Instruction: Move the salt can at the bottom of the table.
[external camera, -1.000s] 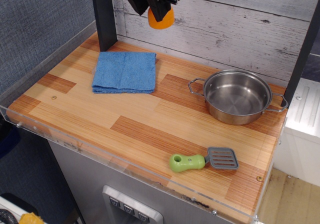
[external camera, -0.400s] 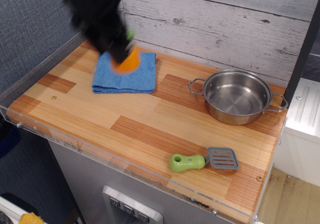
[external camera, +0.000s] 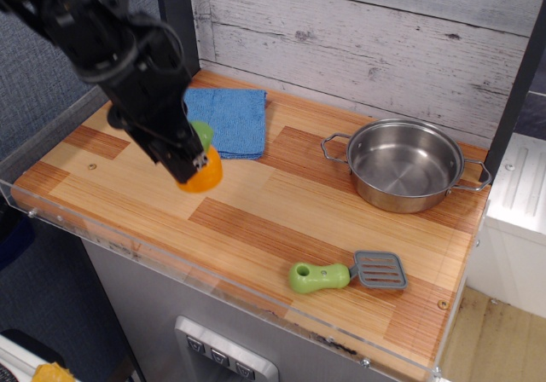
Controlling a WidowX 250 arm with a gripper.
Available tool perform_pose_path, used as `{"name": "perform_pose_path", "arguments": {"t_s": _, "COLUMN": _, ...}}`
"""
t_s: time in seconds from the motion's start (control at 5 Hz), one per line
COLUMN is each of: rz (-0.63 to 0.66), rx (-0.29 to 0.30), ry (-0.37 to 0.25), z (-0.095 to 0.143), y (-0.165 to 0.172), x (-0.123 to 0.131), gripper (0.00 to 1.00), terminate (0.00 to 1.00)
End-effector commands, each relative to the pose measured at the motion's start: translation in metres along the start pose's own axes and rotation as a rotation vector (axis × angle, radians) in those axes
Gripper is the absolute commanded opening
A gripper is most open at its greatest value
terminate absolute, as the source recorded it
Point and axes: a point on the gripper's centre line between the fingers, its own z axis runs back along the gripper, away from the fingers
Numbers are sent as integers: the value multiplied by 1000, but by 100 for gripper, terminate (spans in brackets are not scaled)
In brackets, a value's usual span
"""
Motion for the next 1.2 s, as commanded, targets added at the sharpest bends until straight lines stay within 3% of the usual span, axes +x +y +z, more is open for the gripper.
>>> {"name": "perform_pose_path", "arguments": {"t_s": 0.0, "rz": -72, "rx": 34, "ry": 16, "z": -21, "y": 4, "x": 2, "gripper": 0, "terminate": 0}}
{"name": "perform_pose_path", "arguments": {"t_s": 0.4, "rz": -40, "rx": 20, "ry": 25, "z": -37, "y": -2, "x": -5, "gripper": 0, "terminate": 0}}
{"name": "perform_pose_path", "arguments": {"t_s": 1.0, "rz": 4, "rx": 29, "ry": 33, "z": -42, "y": 1, "x": -6, "gripper": 0, "terminate": 0}}
